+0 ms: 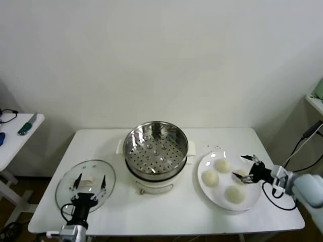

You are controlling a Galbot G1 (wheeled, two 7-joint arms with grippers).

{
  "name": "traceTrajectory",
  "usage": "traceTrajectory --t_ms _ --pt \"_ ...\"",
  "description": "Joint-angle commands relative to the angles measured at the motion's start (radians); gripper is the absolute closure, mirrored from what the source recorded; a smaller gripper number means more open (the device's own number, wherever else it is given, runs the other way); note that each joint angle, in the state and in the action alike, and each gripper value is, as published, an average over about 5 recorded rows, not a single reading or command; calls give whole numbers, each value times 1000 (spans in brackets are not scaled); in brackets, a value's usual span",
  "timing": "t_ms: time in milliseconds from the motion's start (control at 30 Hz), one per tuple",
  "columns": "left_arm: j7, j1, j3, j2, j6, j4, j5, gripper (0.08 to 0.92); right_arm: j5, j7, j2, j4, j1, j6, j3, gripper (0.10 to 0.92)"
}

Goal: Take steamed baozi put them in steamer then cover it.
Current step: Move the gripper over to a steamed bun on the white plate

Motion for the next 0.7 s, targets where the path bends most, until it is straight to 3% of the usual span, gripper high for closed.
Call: traceTrajectory --t_ms 33,333,700 --pt "-6 3 16 3 -5 6 5 177 -96 -319 -170 -213 606 -19 -560 203" --pt "-14 -4 8 12 2 17 -1 177 4 -353 11 -422 1161 -28 -1247 203" --pt "-20 -16 -14 49 16 24 -33 177 28 -332 200 -578 1183 -53 -1354 203"
